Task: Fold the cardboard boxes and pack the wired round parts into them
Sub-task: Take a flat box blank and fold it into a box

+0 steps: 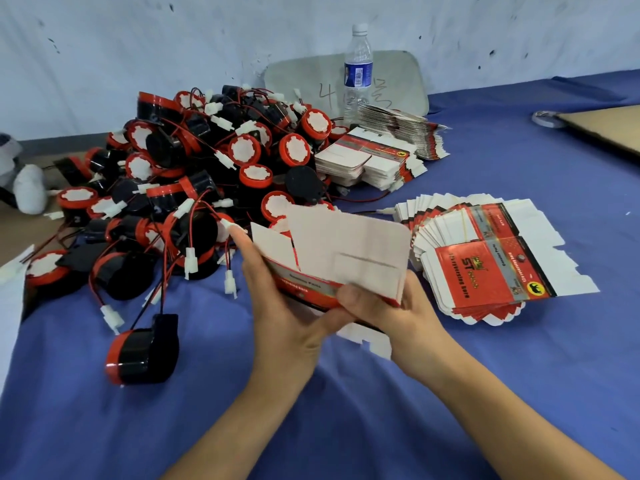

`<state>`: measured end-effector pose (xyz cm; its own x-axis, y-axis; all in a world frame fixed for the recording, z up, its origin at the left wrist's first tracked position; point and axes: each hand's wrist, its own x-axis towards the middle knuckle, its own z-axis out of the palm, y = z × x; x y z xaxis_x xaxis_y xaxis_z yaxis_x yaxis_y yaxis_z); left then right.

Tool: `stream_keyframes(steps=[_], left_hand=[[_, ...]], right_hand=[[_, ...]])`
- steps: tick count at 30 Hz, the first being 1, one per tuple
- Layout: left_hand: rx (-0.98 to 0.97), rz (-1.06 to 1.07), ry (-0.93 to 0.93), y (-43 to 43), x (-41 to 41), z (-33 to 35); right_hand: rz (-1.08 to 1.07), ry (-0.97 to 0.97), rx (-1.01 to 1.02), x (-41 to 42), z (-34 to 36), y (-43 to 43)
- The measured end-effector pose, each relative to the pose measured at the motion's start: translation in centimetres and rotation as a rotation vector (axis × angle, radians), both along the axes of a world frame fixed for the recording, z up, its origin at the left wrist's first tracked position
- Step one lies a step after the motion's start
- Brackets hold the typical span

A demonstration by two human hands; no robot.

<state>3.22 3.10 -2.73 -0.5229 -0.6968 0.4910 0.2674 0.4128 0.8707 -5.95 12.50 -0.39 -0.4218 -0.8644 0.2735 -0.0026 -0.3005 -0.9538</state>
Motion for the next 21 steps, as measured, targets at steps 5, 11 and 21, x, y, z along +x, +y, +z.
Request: stream_keyframes(steps=[5, 11, 21], left_hand=[[0.013, -0.012, -0.010, -0.3, 0.2, 0.0], [0.082, -0.023, -0.015, 0.0, 0.4, -0.3], [0.014, 0.248, -0.001, -1.0, 1.0, 0.6]], right_hand=[[0.020, -0.183, -0.052, -0.5, 0.6, 0.1], [-0.093, -0.167, -0.045, -0.5, 0.7, -0.1], [-0.507, 0.056, 0.088, -1.1, 0.4, -0.4]])
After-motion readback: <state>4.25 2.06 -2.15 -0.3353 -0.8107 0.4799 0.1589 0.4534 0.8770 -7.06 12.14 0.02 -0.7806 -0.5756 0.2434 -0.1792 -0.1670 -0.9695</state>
